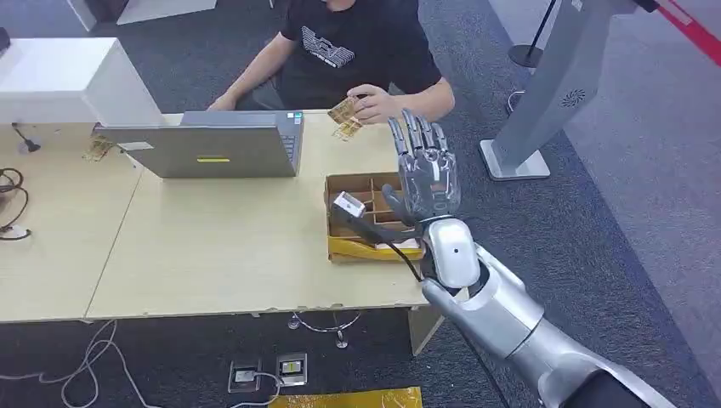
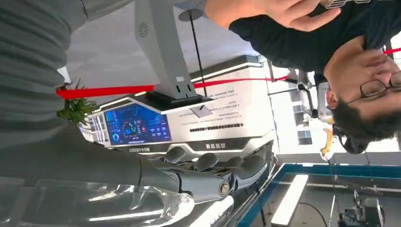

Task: Pass the card to the sensor for recognition and then transmit it.

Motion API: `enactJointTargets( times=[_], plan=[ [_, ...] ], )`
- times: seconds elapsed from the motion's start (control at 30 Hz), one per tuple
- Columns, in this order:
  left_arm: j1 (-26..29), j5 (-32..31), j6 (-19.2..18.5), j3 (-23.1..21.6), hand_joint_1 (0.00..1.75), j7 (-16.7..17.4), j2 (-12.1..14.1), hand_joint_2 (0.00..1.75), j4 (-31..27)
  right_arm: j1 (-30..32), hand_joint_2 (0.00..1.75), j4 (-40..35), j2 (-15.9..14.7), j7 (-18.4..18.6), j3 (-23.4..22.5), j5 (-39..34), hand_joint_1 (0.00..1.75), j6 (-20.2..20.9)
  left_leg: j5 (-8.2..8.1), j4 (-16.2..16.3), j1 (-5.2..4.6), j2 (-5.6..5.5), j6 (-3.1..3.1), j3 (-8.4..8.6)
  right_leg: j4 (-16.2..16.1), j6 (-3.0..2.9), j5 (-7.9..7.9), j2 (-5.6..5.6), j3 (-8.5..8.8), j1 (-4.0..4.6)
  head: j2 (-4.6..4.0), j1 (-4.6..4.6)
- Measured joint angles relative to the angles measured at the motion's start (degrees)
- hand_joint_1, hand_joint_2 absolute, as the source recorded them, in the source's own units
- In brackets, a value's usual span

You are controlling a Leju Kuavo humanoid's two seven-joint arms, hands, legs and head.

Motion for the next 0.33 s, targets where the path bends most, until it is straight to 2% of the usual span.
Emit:
enactJointTargets(
  times=[0.13,0.33],
  plan=[
    [0.0,0.0,0.0,0.5,0.00,-0.2,-0.1,0.00,0.0,0.1,1.75,0.0,-0.1,2.0,-1.0,-1.3,0.00,1.1,0.00,0.0,0.00,0.00,0.00,0.01,0.0,0.00,0.00,0.01,-0.02,0.00,0.00,-0.02],
    [0.1,0.0,-1.3,0.6,0.00,1.3,-0.1,0.00,0.0,1.8,1.75,-1.6,-2.9,6.6,-5.6,-10.2,0.00,1.2,0.00,0.0,-0.02,0.00,0.01,0.03,0.0,0.00,0.00,0.01,-0.04,-0.01,0.00,-0.02]
  ],
)
